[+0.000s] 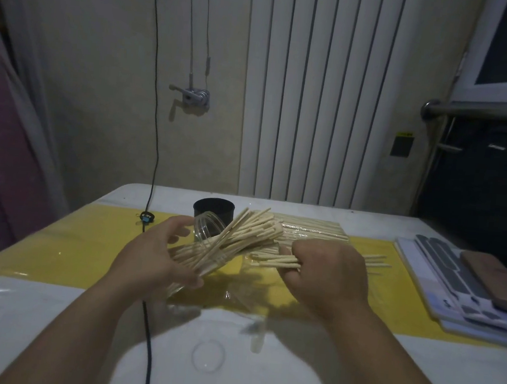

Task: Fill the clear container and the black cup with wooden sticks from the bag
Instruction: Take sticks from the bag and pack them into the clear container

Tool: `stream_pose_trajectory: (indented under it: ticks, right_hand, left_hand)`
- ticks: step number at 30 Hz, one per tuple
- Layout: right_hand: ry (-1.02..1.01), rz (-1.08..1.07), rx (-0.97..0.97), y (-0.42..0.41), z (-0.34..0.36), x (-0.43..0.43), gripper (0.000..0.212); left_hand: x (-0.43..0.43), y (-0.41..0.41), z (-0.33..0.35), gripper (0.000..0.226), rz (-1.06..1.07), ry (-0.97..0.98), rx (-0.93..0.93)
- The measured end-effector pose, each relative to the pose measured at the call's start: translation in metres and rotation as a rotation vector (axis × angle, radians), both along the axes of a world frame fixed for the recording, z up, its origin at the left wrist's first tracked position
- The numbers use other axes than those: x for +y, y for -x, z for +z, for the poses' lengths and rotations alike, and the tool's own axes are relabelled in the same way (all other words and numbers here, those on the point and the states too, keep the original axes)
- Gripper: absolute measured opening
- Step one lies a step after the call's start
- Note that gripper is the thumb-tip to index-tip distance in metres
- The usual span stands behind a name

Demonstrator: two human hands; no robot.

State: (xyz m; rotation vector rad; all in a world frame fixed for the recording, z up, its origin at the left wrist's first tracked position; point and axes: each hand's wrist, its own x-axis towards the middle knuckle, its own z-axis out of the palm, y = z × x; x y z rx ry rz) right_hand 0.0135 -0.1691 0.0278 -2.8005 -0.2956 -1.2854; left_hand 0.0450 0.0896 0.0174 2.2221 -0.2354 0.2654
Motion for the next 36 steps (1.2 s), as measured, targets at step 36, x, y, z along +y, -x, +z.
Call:
stream_pose_trajectory:
  ticks: [36]
  right_hand:
    - [-1.301,0.619,0.185,0.012,0.005,0.025,0.02]
  left_hand:
    - [0.001,-0.001,-0.003,0.095,-0.087,-0.253,-0.089]
